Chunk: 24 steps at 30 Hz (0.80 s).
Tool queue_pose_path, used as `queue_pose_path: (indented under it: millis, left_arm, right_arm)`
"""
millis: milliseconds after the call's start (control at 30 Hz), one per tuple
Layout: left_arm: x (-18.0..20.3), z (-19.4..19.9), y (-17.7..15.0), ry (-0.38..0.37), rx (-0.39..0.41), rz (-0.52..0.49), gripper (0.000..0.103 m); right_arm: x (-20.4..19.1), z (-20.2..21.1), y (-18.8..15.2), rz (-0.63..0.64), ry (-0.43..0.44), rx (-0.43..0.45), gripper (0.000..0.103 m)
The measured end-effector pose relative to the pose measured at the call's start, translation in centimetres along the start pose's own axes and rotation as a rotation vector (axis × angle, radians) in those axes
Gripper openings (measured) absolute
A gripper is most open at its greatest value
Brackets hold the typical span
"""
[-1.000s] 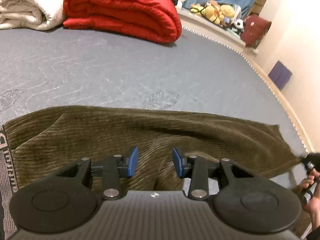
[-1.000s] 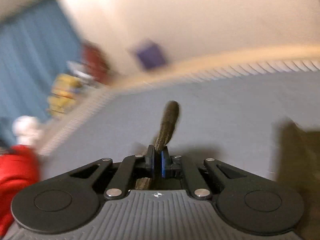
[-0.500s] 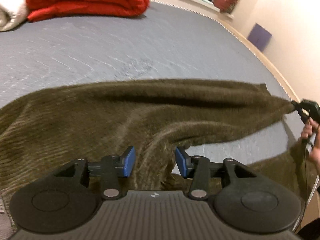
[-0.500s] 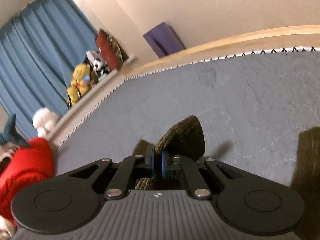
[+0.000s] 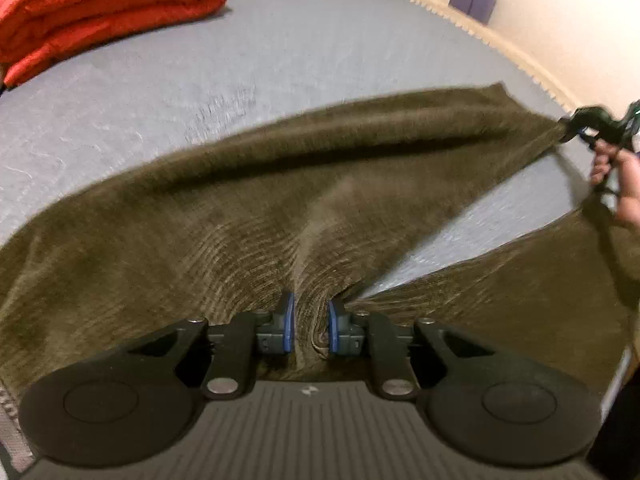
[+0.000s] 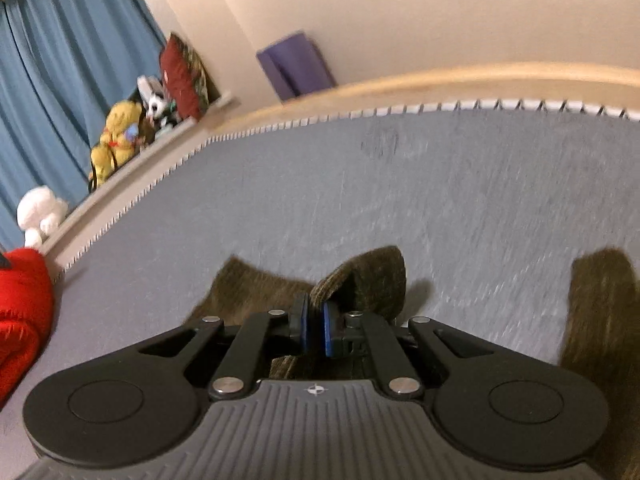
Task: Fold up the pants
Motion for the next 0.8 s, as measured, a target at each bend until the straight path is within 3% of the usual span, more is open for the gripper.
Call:
queue_pose_path:
  millis: [67,200,233,333,400,500,633,733,800]
  left_arm:
    - [-0.2,0.9,-0.3,-0.024,-0.004,-0.010,0.018]
    - [-0.7,0.5,-1.2,-0.041,-0.039,0.005,0.025]
    - [-0.5,0.5,-1.0,-0.044,-0.034,0.000,0.026]
    - [-0.4,1.8,0.4,-0.055,0.053,0.026,0.039]
    - [-1.4,3.0,1.1,-0.081,0.128,0.108,0.043]
    - [-3.7,3.8,1.0,-0.031,0.160,0.182,0.043]
    - [-5.9,1.9,-1.5,0.046,0.072,0.217,0.043]
    - [-6.5,-0.9,-5.5,0.115,-0.121,0.194,0.042]
    - [-6.6,-0.9,-6.7,0.162,-0.141,0.164,0.041]
  right_arm:
    - [0.3,-0.1,-0.1,0.017,-0.036,-0.001,0.007]
    - [2.5,-2.1,-2.1,0.016,-0.143,-0.129,0.008]
    - [2.2,-2.0,-2.0,0.035,-0.137,-0.122,0.008]
    - [1.4,-1.1,-1.4,0.062,-0.141,-0.107,0.018]
    - [1.0,-0.1,-1.0,0.053,-0.136,-0.078,0.048]
    - [-0.6,1.8,-0.3,0.078,-0.113,-0.017,0.054]
    - [-3.6,4.6,-0.2,0.123,-0.022,0.018,0.054]
    - [-6.1,7.5,-0.3,0.176,0.056,0.042,0.055]
    - [-7.8,9.9,0.0,0.214,0.111,0.054,0.056]
Point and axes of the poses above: each gripper's, at about its wrist camera, not at the fingertips, and z roughly against the way its jaws point, x to its right, y to its top, the point moved 9 cm from there along -z, roughly the way its jaws point, and after that the axes turned 13 degrees about -z, right-handed, at the moved point
